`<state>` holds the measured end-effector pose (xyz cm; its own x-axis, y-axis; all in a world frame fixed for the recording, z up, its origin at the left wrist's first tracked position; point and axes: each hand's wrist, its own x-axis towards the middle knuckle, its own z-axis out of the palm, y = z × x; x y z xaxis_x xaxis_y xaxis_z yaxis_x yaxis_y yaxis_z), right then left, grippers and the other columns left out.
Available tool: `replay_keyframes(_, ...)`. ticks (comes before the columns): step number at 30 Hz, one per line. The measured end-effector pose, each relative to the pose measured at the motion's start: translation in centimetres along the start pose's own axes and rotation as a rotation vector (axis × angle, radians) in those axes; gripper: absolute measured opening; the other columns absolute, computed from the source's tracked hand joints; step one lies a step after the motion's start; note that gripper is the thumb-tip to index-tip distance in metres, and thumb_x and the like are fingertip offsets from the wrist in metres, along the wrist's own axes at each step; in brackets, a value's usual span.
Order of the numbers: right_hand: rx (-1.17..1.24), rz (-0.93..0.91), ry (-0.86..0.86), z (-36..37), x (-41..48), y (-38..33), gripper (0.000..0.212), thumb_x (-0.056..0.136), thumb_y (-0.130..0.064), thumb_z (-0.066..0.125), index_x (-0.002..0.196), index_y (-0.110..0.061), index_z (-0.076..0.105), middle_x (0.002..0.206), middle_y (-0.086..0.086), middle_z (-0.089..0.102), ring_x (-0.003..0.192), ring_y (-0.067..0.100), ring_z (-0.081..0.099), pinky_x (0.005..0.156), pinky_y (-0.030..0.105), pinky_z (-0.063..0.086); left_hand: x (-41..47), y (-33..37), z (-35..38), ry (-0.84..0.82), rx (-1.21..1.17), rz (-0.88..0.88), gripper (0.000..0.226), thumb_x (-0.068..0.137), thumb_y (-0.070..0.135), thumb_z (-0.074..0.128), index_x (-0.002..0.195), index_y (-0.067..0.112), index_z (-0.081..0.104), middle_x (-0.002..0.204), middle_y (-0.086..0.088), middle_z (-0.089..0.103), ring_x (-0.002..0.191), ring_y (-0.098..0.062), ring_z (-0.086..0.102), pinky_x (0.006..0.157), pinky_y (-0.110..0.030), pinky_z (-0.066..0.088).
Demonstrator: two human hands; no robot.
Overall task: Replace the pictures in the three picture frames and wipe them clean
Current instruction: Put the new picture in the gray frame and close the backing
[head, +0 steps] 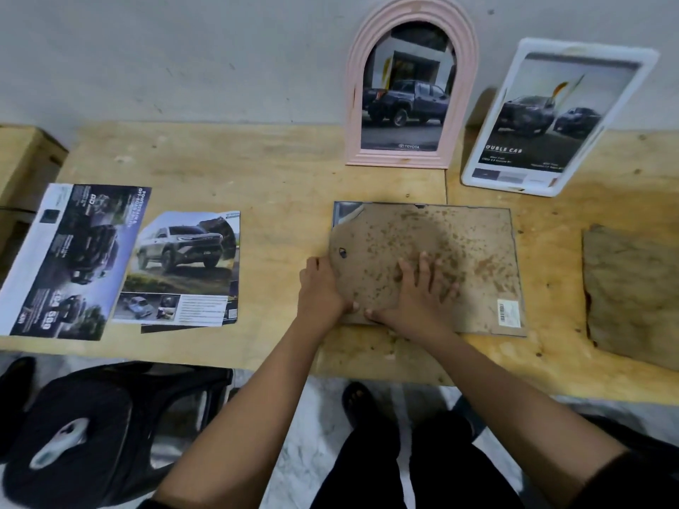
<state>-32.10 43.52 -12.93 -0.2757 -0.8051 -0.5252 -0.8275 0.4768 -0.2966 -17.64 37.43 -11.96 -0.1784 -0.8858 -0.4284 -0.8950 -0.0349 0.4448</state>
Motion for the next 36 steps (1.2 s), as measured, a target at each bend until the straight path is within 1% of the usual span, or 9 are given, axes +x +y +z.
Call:
replay_keyframes(4, -0.046, -0.016, -0.047, -0.4, -0.2, -0.1, 0.111, 0.069, -0.073, 0.057, 0.148, -0.028, -0.007, 0.153, 0.006, -0.029, 0.140, 0.033, -0.026, 0.112, 0.059, -0.010, 0.0, 0.3, 0.0, -0.028, 0.029, -0.032, 0.087, 0.065, 0.031, 0.082, 0.133, 0.009, 0.031, 0.133, -0.010, 0.030, 0.122, -0.029, 0.032, 0.092, -0.034, 0.039)
replay_keyframes(6, -0.067, -0.061, -0.069, -1.3, -0.4, 0.2, 0.102, 0.075, -0.063, 0.060, 0.148, -0.029, -0.003, 0.155, 0.006, -0.024, 0.142, 0.034, -0.020, 0.113, 0.059, -0.003, 0.1, 0.7, -0.1, -0.019, 0.113, -0.018, 0.085, 0.065, 0.032, 0.082, 0.130, 0.008, 0.032, 0.129, -0.009, 0.031, 0.121, -0.027, 0.033, 0.093, -0.031, 0.038)
replay_keyframes(9, -0.027, -0.159, -0.063, -4.0, -0.2, 2.4, 0.085, 0.078, -0.038, 0.066, 0.146, -0.026, 0.016, 0.156, 0.003, 0.001, 0.142, 0.033, 0.008, 0.114, 0.055, 0.019, 0.4, 1.9, 0.0, 0.011, 0.242, 0.159, 0.074, 0.076, 0.023, 0.069, 0.135, 0.005, 0.027, 0.138, -0.013, 0.027, 0.131, -0.031, 0.027, 0.104, -0.031, 0.031)
replay_keyframes(11, 0.005, -0.155, 0.024, -5.9, -0.1, 4.7, 0.076, 0.078, -0.028, 0.065, 0.143, -0.020, 0.027, 0.149, 0.008, 0.022, 0.135, 0.031, 0.026, 0.109, 0.048, 0.032, 0.4, 3.3, 0.5, -0.118, 0.240, 0.211, 0.075, 0.085, 0.022, 0.058, 0.145, 0.009, 0.014, 0.154, -0.012, 0.007, 0.143, -0.032, 0.007, 0.116, -0.040, 0.018)
replay_keyframes(13, 0.015, -0.065, 0.165, -7.4, -0.4, 7.5, 0.065, 0.077, -0.025, 0.064, 0.136, -0.017, 0.037, 0.140, 0.008, 0.035, 0.127, 0.028, 0.034, 0.102, 0.042, 0.038, 0.2, 5.3, 1.4, -0.232, 0.223, 0.239, 0.081, 0.084, 0.031, 0.059, 0.148, 0.020, 0.010, 0.157, -0.007, -0.002, 0.145, -0.029, -0.002, 0.116, -0.051, 0.015)
replay_keyframes(18, 0.023, 0.257, 0.206, -9.1, -1.8, 12.3, 0.070, 0.076, -0.043, 0.070, 0.132, -0.020, 0.036, 0.133, 0.010, 0.039, 0.123, 0.032, 0.033, 0.097, 0.042, 0.035, -0.5, 9.8, 4.3, -0.314, 0.225, 0.249, 0.091, 0.083, 0.055, 0.055, 0.149, 0.029, -0.003, 0.156, -0.009, -0.020, 0.141, -0.035, -0.023, 0.115, -0.053, -0.002)
replay_keyframes(22, 0.119, 0.301, 0.150, -8.4, -2.0, 13.6, 0.074, 0.073, -0.047, 0.072, 0.132, -0.019, 0.037, 0.132, 0.009, 0.043, 0.124, 0.031, 0.035, 0.097, 0.043, 0.036, -0.8, 11.1, 6.1, -0.316, 0.283, 0.197, 0.113, 0.072, 0.075, 0.051, 0.147, 0.026, -0.017, 0.148, -0.015, -0.036, 0.132, -0.042, -0.036, 0.109, -0.058, -0.014)
replay_keyframes(29, 0.293, 0.364, 0.126, -7.2, -1.5, 13.6, 0.065, 0.073, -0.038, 0.073, 0.127, -0.020, 0.042, 0.129, 0.008, 0.045, 0.122, 0.030, 0.037, 0.096, 0.041, 0.032, -0.9, 11.7, 6.8, -0.289, 0.314, 0.153, 0.122, 0.065, 0.075, 0.058, 0.147, 0.024, -0.018, 0.148, -0.015, -0.037, 0.133, -0.041, -0.035, 0.113, -0.062, -0.003)
replay_keyframes(36, 0.330, 0.450, 0.141, -6.7, -0.2, 13.5, 0.062, 0.071, -0.035, 0.075, 0.122, -0.018, 0.044, 0.125, 0.008, 0.049, 0.116, 0.031, 0.045, 0.094, 0.040, 0.037, -0.3, 12.6, 7.3, -0.287, 0.341, 0.093, 0.123, 0.066, 0.070, 0.064, 0.147, 0.022, -0.014, 0.149, -0.016, -0.034, 0.136, -0.043, -0.029, 0.111, -0.064, -0.002)
